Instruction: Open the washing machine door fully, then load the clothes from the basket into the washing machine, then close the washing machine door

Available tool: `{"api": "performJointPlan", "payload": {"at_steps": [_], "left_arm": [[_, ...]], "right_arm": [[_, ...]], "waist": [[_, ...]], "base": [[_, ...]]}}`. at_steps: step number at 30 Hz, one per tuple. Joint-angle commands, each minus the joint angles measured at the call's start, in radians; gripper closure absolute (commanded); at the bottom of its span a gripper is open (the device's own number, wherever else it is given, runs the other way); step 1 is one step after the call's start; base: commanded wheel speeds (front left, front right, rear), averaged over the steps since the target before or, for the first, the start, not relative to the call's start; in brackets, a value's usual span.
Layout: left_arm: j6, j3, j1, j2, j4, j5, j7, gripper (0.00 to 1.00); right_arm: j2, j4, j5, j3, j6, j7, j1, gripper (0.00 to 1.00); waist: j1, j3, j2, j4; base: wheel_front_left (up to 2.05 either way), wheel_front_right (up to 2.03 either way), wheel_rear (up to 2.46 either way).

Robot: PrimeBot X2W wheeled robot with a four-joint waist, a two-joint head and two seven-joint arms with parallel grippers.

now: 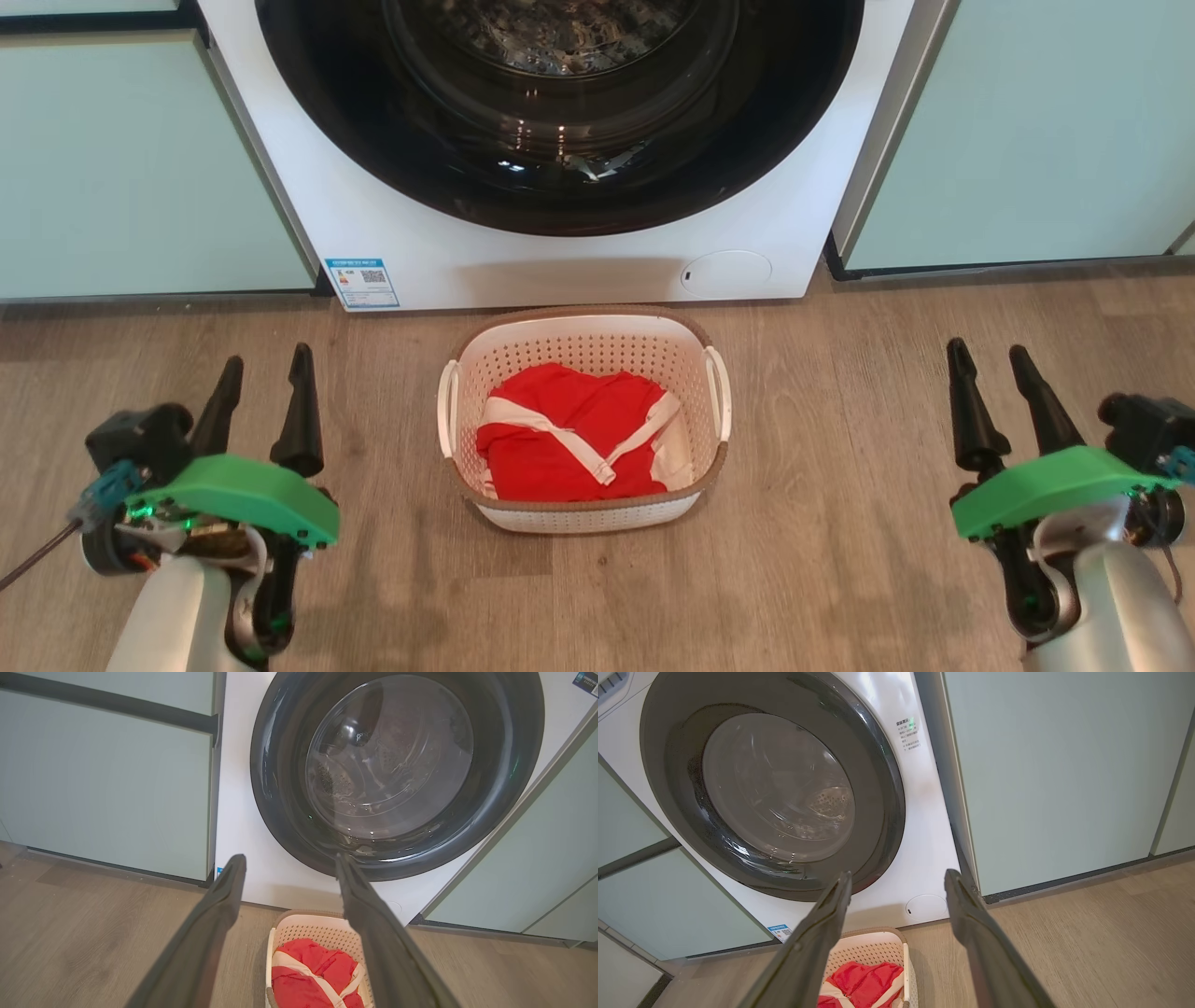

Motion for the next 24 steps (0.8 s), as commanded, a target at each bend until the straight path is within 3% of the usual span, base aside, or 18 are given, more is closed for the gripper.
{"api": "performJointPlan", "payload": {"at_steps": [1, 24], "left_arm": [[0.006, 0.020, -0.063, 0.030, -0.032, 0.026, -0.013, 0.00], [0.024, 0.032, -0.094, 0.016, 0.050, 0.184, -0.077, 0.00]], "right_arm": [[-0.006, -0.032, -0.028, 0.017, 0.000, -0.015, -0.061, 0.00], [-0.021, -0.043, -0.217, 0.082, 0.000, -0.057, -0.056, 0.00]], "waist": [[0.0000, 0.000, 0.0000, 0.000], [0.0000, 0.000, 0.0000, 0.000]], "base": [[0.00, 0.00, 0.00], [0.00, 0.00, 0.00]]}}
